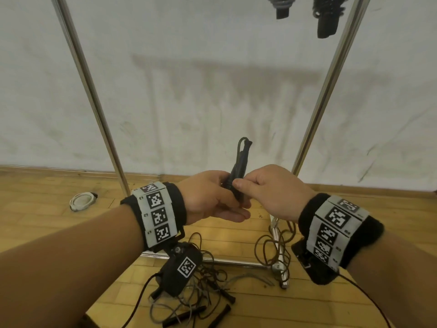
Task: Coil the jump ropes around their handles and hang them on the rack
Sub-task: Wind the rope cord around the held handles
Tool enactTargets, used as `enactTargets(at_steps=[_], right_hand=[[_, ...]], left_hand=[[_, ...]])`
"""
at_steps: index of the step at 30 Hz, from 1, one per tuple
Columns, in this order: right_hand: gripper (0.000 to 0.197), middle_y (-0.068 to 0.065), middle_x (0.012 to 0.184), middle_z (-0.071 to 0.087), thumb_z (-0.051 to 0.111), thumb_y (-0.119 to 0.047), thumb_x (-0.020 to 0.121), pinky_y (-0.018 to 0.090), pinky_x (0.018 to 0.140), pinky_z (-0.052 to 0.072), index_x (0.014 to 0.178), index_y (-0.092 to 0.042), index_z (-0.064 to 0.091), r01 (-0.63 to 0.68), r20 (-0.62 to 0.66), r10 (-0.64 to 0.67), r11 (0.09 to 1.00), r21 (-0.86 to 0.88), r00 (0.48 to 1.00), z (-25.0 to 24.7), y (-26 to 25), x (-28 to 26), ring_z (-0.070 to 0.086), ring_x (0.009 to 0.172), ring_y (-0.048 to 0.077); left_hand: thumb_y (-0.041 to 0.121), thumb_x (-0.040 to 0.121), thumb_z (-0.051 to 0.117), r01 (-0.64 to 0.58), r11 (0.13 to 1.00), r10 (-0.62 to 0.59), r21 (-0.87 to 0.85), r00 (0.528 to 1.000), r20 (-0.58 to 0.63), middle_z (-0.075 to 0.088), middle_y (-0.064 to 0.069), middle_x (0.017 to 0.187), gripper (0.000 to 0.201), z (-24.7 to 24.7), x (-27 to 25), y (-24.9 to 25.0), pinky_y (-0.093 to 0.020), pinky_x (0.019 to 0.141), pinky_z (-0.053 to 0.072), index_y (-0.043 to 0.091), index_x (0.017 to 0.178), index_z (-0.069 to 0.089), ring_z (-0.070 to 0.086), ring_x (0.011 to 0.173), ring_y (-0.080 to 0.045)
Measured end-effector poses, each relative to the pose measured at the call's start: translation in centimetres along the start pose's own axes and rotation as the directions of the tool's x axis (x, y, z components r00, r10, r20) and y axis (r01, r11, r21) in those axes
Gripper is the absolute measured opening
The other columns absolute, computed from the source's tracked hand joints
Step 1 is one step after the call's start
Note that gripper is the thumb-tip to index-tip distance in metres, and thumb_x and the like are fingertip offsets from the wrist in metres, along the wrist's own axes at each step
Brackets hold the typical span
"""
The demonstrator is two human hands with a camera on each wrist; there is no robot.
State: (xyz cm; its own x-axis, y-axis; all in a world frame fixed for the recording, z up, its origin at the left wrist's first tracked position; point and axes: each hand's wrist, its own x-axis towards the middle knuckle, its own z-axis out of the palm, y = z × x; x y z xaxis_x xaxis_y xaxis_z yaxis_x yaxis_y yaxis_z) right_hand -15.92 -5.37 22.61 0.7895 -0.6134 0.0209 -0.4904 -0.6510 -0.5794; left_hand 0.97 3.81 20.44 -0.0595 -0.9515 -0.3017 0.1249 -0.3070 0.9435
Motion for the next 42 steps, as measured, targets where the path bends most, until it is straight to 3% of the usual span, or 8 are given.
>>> enactTargets(at_steps=[7, 11, 15, 18, 21, 30, 33, 42], right_hand=[[0.046, -0.005, 0.073, 0.073, 0.048, -0.051, 0.103, 0.031, 0.071, 0.053, 0.076, -0.024, 0.074, 0.034, 0.017, -0.033, 0.994, -0.108, 0.999, -0.9, -0.3, 0.3, 0.067, 0.07, 0.013], [0.046, -0.002, 0.061, 0.055, 0.046, -0.049, 0.104, 0.036, 0.064, 0.048, 0.076, -0.019, 0.066, 0.047, 0.003, -0.047, 0.988, -0.15, 0.999, -1.4, -0.7, 0.4, 0.055, 0.058, 0.017], [0.049, -0.003, 0.06, 0.048, 0.042, -0.044, 0.107, 0.035, 0.062, 0.045, 0.08, -0.01, 0.065, 0.033, 0.026, -0.031, 0.997, -0.072, 0.999, -1.7, -1.0, 0.2, 0.044, 0.055, 0.011], [0.048, -0.007, 0.055, 0.047, 0.042, -0.041, 0.108, 0.031, 0.057, 0.04, 0.08, -0.01, 0.064, 0.02, 0.074, -0.023, 0.999, 0.04, 0.997, -1.9, -1.1, -0.1, 0.041, 0.05, 0.009], [0.047, -0.007, 0.053, 0.047, 0.04, -0.039, 0.109, 0.028, 0.055, 0.039, 0.079, -0.011, 0.064, 0.023, 0.126, -0.037, 0.994, 0.109, 0.991, -2.1, -1.1, -0.6, 0.04, 0.049, 0.008], [0.038, 0.006, 0.063, 0.052, 0.038, -0.031, 0.111, 0.036, 0.055, 0.036, 0.093, -0.007, 0.061, -0.04, 0.218, -0.015, 0.968, 0.246, 0.976, -2.3, -1.4, -1.5, 0.041, 0.058, 0.024], [0.034, 0.003, 0.06, 0.053, 0.038, -0.028, 0.111, 0.03, 0.049, 0.036, 0.092, -0.012, 0.061, -0.041, 0.224, -0.016, 0.968, 0.247, 0.974, -2.2, -1.4, -1.6, 0.042, 0.051, 0.016], [0.031, -0.007, 0.062, 0.058, 0.037, -0.036, 0.108, 0.032, 0.066, 0.049, 0.092, -0.024, 0.06, 0.083, 0.202, -0.062, 0.992, -0.097, 0.978, -1.6, -1.7, -1.4, 0.05, 0.05, 0.002]], left_hand=[[-0.021, 0.095, 0.053, -0.04, 0.999, 0.04, -0.004, 0.999, 0.003, 0.069, -0.023, 0.104, 0.047, 0.0, 0.0, 0.3, -0.034, 0.07, 0.063, 0.004, 0.135, 0.054, 0.073, 0.085, -0.034], [-0.018, 0.088, 0.05, -0.069, 0.997, 0.07, 0.014, 0.994, -0.083, 0.059, -0.014, 0.086, 0.047, 0.2, 0.1, 0.7, -0.03, 0.055, 0.049, 0.01, 0.125, 0.057, 0.059, 0.065, -0.022], [0.005, 0.068, 0.058, -0.104, 0.993, 0.096, -0.053, 0.985, -0.141, 0.054, -0.007, 0.074, 0.037, 0.6, 0.2, 0.8, -0.026, 0.045, 0.038, 0.009, 0.105, 0.058, 0.046, 0.053, -0.015], [0.03, 0.087, 0.071, -0.153, 0.988, 0.149, -0.016, 0.981, -0.125, 0.053, -0.005, 0.074, 0.02, 0.6, 0.2, 0.7, -0.025, 0.044, 0.035, 0.015, 0.095, 0.06, 0.04, 0.05, -0.013], [0.054, 0.092, 0.067, -0.167, 0.985, 0.17, 0.033, 0.978, -0.12, 0.054, -0.004, 0.069, 0.035, 0.4, 0.3, 0.8, -0.023, 0.041, 0.033, 0.02, 0.09, 0.063, 0.038, 0.046, -0.012], [0.035, 0.104, 0.062, -0.25, 0.966, 0.259, 0.073, 0.952, -0.166, 0.06, -0.006, 0.066, 0.024, 0.9, 0.2, 0.6, -0.025, 0.039, 0.044, 0.016, 0.09, 0.064, 0.053, 0.043, -0.018], [0.029, 0.107, 0.061, -0.267, 0.961, 0.277, 0.079, 0.936, -0.218, 0.063, -0.008, 0.067, 0.021, 0.9, 0.3, 0.6, -0.025, 0.037, 0.045, 0.014, 0.092, 0.063, 0.055, 0.042, -0.02], [0.024, 0.106, 0.061, -0.242, 0.95, 0.292, 0.196, 0.912, -0.288, 0.068, -0.008, 0.069, 0.013, 0.4, 0.9, 0.3, -0.023, 0.035, 0.041, 0.013, 0.105, 0.068, 0.054, 0.04, -0.019]])
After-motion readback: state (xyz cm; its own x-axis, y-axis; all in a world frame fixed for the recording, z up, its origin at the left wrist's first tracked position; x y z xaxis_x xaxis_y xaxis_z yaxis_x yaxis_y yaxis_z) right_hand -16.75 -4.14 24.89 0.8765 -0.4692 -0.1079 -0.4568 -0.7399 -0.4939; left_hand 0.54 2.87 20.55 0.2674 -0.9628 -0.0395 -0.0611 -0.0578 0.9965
